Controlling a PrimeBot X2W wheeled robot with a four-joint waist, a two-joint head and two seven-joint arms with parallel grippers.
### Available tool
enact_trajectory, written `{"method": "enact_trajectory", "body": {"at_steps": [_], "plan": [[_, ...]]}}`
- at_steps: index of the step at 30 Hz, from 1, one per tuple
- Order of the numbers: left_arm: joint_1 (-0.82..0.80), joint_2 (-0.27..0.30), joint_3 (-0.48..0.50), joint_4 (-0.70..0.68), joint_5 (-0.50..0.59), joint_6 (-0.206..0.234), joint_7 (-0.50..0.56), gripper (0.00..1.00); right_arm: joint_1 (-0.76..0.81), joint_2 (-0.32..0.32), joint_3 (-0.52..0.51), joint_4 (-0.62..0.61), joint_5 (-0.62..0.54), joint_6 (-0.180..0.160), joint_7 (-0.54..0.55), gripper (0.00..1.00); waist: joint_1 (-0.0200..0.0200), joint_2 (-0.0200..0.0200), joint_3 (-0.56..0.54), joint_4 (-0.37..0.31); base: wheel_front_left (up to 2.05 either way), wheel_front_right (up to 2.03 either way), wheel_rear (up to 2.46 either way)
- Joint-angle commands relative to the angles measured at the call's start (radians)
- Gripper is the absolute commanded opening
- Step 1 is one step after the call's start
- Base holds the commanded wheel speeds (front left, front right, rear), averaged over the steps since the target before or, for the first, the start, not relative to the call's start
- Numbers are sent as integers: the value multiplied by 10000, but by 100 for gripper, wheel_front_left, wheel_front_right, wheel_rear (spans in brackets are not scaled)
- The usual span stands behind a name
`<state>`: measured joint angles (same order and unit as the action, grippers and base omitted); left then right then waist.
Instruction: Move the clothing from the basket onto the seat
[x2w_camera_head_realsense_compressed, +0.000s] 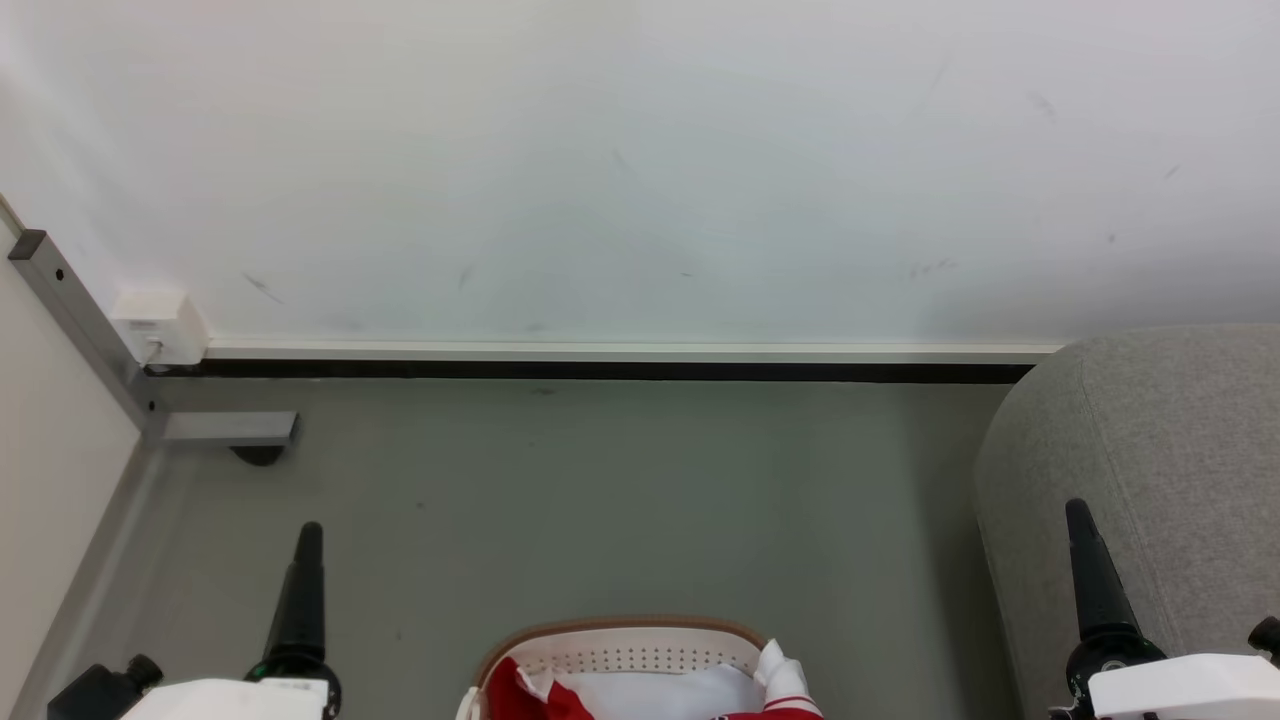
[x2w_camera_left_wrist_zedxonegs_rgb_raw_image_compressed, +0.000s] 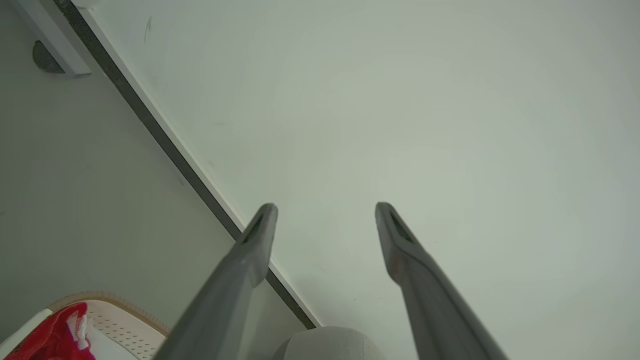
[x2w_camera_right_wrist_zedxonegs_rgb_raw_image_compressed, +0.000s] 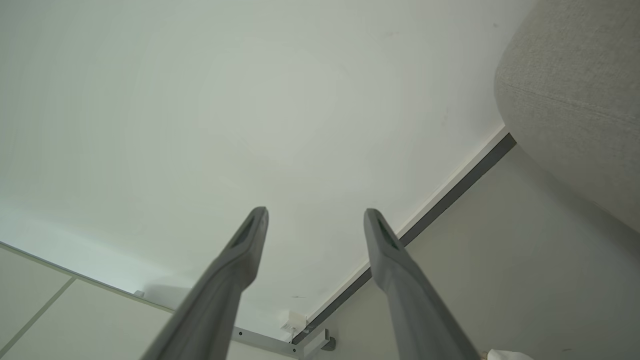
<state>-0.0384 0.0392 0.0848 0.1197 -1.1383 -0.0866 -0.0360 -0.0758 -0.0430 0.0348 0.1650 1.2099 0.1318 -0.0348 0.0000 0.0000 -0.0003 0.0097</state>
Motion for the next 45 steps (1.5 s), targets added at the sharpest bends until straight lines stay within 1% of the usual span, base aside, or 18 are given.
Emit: {"method": "enact_trajectory", "body": {"at_steps": [1,3,8,14,21,25,32,45], "plan": [[-52,83,-22,-245,467,41,-92,100,-203,-101,29,-201,-435,-6,-102,100,0,0,3,2,0,0,0],[-28,141,-136,-337,1219,58,-169,100,-156,-86,-110,-270,-876,-6,-173,100,0,0,5,9,0,0,0],[75,124,-284,-533,2401,220,-336,100,-21,-65,-227,-269,-2159,-7,-345,100,0,0,-8,16,0,0,0],[225,170,-394,-713,3690,361,-535,100,32,-68,96,-303,-3577,-8,-544,100,0,0,-46,-10,0,0,0],[366,361,-606,-745,5033,563,-765,100,35,-73,397,-322,-4776,-9,-760,100,0,0,-75,-79,0,0,0],[433,422,-697,-779,5601,716,-877,100,11,-76,530,-306,-5469,-10,-878,100,0,0,-90,-111,0,0,0],[549,531,-838,-880,6398,931,-1066,100,70,-81,698,-362,-6273,-11,-1077,100,0,0,-137,-154,0,0,0],[669,672,-1066,-1083,7582,1158,-1392,100,116,-91,851,-488,-7399,-13,-1383,100,0,0,-164,-182,0,0,0]]}}
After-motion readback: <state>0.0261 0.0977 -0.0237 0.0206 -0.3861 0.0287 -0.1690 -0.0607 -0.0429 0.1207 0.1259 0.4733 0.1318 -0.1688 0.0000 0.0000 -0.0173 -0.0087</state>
